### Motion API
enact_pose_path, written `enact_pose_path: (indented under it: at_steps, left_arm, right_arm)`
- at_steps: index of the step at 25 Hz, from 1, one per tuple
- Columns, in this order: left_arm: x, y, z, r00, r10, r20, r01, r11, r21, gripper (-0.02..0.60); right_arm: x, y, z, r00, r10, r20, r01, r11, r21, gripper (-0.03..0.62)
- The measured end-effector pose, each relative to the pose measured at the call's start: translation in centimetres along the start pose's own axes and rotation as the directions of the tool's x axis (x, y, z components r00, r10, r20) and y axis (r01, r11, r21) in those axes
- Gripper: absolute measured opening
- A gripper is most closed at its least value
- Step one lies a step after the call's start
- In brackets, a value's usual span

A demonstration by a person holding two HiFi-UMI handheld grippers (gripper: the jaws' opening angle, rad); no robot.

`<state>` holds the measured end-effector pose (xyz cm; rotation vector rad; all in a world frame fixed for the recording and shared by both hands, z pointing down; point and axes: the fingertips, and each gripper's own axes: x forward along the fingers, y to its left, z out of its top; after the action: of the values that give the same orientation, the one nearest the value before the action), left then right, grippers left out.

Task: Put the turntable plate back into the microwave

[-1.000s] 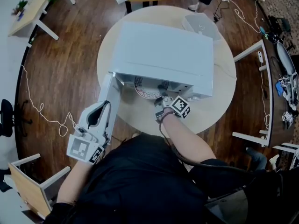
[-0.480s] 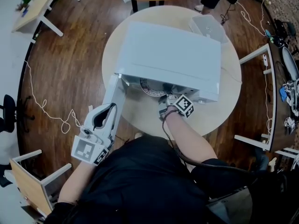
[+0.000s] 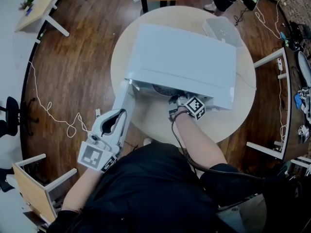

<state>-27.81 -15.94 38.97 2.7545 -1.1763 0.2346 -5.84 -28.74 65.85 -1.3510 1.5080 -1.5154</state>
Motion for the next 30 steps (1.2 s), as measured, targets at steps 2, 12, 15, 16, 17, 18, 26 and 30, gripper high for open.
enact_pose_path:
  at_steps: [2, 12, 15, 16, 17, 18, 26, 30]
  left_arm:
    - [0.0, 0.1, -0.1, 1.0, 0.002, -0.006, -0.002, 1.0, -0.006, 0.006]
    - [-0.1, 0.3, -0.6, 1.0, 0.004, -0.029, -0.004, 1.0, -0.01, 0.006]
    - [-0.1, 0.3, -0.6, 1.0, 0.011, -0.028, -0.011, 1.0, -0.004, 0.006]
    - [0.0, 0.3, -0.7, 0.999, 0.014, -0.03, -0.014, 1.0, -0.005, 0.006]
    - [0.0, 0.4, -0.8, 0.999, 0.016, -0.033, -0.016, 1.0, -0.008, 0.006]
    - [0.1, 0.4, -0.8, 0.999, 0.016, -0.037, -0.016, 1.0, -0.009, 0.006]
    - [0.2, 0.4, -0.8, 0.999, 0.012, -0.041, -0.013, 1.0, -0.004, 0.006]
    - [-0.1, 0.3, -0.9, 0.999, 0.01, -0.047, -0.01, 1.0, 0.0, 0.006]
  right_arm:
    - [0.4, 0.0, 0.4, 1.0, 0.0, 0.014, 0.0, 1.0, 0.005, 0.035]
    - [1.6, -0.6, 1.3, 0.998, -0.015, 0.066, 0.012, 0.999, 0.034, 0.035]
    - [1.7, -0.8, 1.4, 0.996, -0.014, 0.083, 0.01, 0.999, 0.046, 0.035]
    - [1.9, -0.8, 1.4, 0.996, -0.012, 0.087, 0.008, 0.999, 0.049, 0.035]
    - [2.1, -0.7, 1.4, 0.996, -0.01, 0.09, 0.006, 0.999, 0.052, 0.035]
    - [2.3, -0.7, 1.4, 0.996, -0.01, 0.093, 0.005, 0.998, 0.056, 0.035]
    - [2.9, -0.9, 1.8, 0.985, -0.045, 0.167, 0.026, 0.993, 0.116, 0.035]
    - [3.1, -1.0, 2.0, 0.981, -0.056, 0.185, 0.031, 0.99, 0.136, 0.035]
